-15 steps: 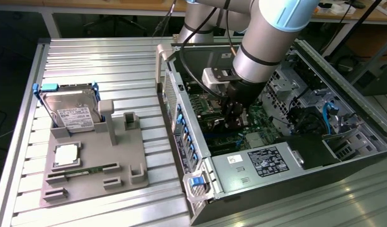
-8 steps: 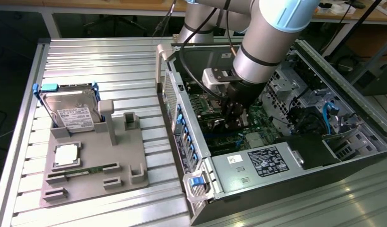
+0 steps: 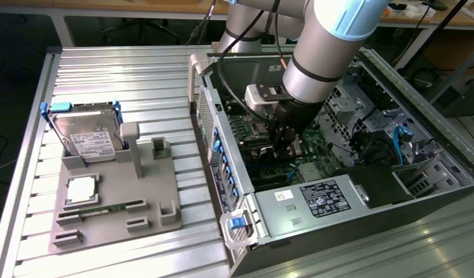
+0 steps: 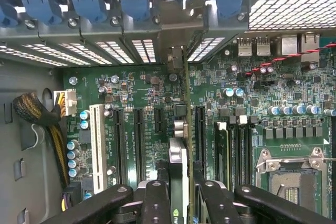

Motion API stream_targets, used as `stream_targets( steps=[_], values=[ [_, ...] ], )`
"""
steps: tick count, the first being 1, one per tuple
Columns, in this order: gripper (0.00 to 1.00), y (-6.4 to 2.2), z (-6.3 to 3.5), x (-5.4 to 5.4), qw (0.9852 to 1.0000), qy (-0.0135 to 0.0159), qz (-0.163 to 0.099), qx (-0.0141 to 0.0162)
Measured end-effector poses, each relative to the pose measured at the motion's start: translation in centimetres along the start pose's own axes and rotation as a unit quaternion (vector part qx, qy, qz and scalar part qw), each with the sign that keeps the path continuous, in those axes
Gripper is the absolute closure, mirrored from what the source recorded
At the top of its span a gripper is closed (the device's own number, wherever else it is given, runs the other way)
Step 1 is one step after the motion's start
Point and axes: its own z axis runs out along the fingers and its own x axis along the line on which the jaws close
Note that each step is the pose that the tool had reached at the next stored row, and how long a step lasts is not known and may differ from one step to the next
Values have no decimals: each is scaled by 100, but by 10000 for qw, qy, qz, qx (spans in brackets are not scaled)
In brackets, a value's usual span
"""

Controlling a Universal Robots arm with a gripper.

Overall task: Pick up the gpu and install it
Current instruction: 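Insert the gpu into the slot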

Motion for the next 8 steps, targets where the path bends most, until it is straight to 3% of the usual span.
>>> stream_targets(
  steps=[8],
  values=[
    [73,-3,33,0,10000,3,-1,-20]
  ],
)
